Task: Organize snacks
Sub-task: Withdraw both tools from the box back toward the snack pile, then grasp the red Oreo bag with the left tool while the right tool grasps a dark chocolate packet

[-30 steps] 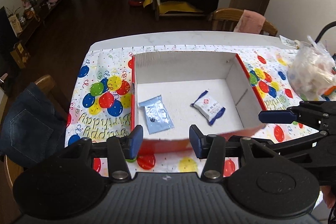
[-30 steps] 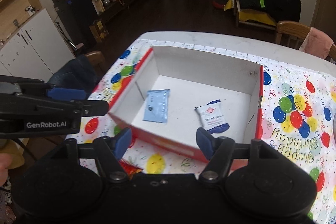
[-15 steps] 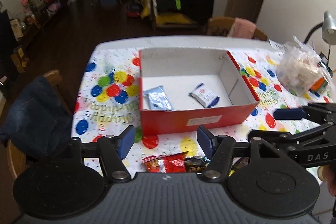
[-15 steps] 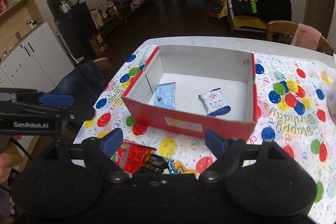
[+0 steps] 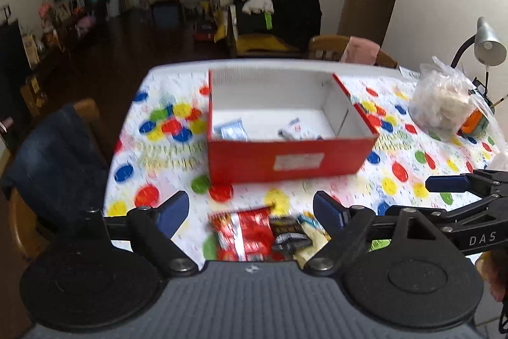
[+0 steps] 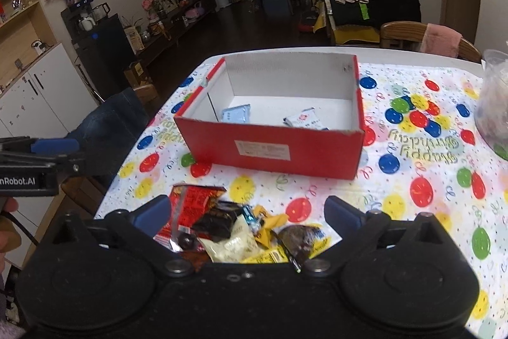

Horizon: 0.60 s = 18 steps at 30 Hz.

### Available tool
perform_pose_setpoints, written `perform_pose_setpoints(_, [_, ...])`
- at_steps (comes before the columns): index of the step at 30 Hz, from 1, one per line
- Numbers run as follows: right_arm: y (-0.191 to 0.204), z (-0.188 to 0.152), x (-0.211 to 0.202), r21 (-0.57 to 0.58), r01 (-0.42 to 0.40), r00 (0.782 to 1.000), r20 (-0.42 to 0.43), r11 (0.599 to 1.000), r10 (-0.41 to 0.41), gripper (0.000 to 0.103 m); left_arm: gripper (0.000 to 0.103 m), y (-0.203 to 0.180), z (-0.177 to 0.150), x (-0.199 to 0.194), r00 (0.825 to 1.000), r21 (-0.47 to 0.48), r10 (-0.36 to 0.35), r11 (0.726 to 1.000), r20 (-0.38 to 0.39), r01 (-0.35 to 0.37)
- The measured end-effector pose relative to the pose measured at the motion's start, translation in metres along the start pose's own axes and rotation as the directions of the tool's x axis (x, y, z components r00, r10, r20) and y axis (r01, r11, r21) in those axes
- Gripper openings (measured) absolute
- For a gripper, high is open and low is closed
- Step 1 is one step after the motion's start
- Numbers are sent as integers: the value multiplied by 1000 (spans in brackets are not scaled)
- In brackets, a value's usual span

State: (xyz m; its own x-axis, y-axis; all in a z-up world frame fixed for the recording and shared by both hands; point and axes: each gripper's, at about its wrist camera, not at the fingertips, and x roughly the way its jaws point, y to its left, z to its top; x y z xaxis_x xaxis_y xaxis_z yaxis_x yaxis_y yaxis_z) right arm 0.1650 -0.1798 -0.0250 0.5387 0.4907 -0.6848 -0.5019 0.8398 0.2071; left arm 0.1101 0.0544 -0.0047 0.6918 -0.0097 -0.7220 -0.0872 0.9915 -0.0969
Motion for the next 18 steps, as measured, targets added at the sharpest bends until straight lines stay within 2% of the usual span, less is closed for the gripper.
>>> perform_pose_setpoints(7, [-6,-24,2,-28,45,998,-36,999,-46,103,86,-14,-29,32,988,5,-14,1000,-155,15])
perform_pose_setpoints(9, [-8,-29,4,-42,58,997,-51,997,-60,103,86,-20,-37,47,974,15,-15,1000,-225,19])
perform_pose_setpoints(12, [-14,-34,10,-52,75,994,-69,996,-79,103,86,-26,-49,70,940,16,-15,1000,-340,22])
perform_pose_setpoints(15, [-21,-38,20,-61,82,992,-87,995,-87,103,86,-27,-59,85,916,-7,-25,1000,-401,24])
perform_pose_setpoints(18, [-27,-39,34,-63,89,990,-103,994,-95,101,86,-27,-66,94,903,-24,-18,1000,-430,9])
